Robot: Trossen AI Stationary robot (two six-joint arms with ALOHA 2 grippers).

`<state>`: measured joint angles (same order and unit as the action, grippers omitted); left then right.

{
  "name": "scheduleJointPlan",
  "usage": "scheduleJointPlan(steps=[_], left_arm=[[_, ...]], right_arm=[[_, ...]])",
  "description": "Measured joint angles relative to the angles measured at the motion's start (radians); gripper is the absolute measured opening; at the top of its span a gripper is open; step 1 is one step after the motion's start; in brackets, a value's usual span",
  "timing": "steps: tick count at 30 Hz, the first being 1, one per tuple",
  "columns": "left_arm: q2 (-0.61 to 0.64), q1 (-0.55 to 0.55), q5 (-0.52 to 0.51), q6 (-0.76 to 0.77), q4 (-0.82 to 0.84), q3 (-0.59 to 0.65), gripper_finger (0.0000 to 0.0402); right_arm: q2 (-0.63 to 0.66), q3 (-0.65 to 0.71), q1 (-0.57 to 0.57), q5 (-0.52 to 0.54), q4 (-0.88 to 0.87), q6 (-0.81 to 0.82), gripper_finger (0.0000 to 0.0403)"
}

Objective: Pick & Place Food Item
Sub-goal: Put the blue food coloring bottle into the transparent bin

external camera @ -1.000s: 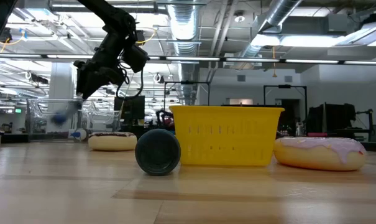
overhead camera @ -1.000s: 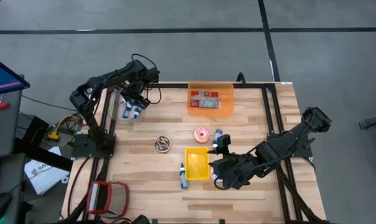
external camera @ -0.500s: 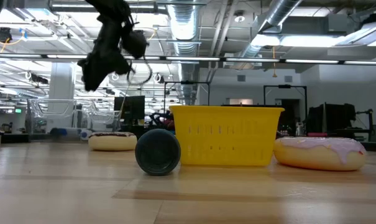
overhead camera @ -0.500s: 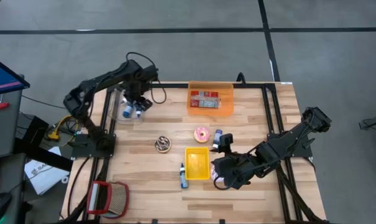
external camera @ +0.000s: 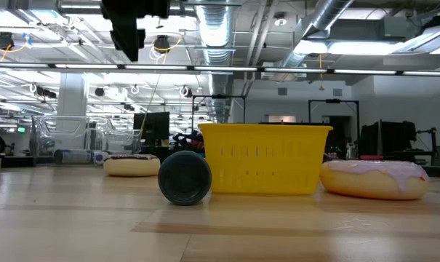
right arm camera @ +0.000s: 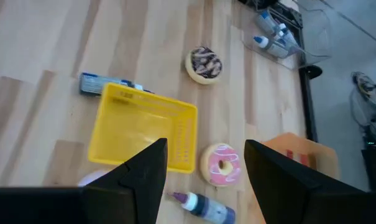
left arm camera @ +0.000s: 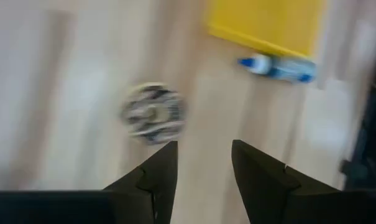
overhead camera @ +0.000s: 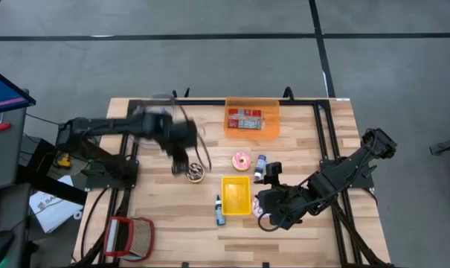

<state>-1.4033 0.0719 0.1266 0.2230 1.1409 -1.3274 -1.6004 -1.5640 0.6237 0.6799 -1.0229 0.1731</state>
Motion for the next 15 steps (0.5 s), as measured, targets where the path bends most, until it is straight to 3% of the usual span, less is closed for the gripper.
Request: scheduleJointPlan(steps=[7, 10, 15], left_arm=[[-0.008, -0.268, -0.173, 0.123, -0.151, 0.12, 0.0148], [-0.008, -0.346, -0.184, 0.13, -0.302, 0.185, 0.0148], [-0.008, -0.454, -0.185, 0.093, -0.602, 0.332, 0.0155]], right_arm=[[-0.026, 0.061, 0.012, -0.179, 0.185, 0.007, 0.0207], [-0.026, 0.133, 0.011, -0.249, 0.272, 0.027, 0.0207], [-0.026, 0.177, 0.028, -0.248, 0.286, 0.119, 0.0207]])
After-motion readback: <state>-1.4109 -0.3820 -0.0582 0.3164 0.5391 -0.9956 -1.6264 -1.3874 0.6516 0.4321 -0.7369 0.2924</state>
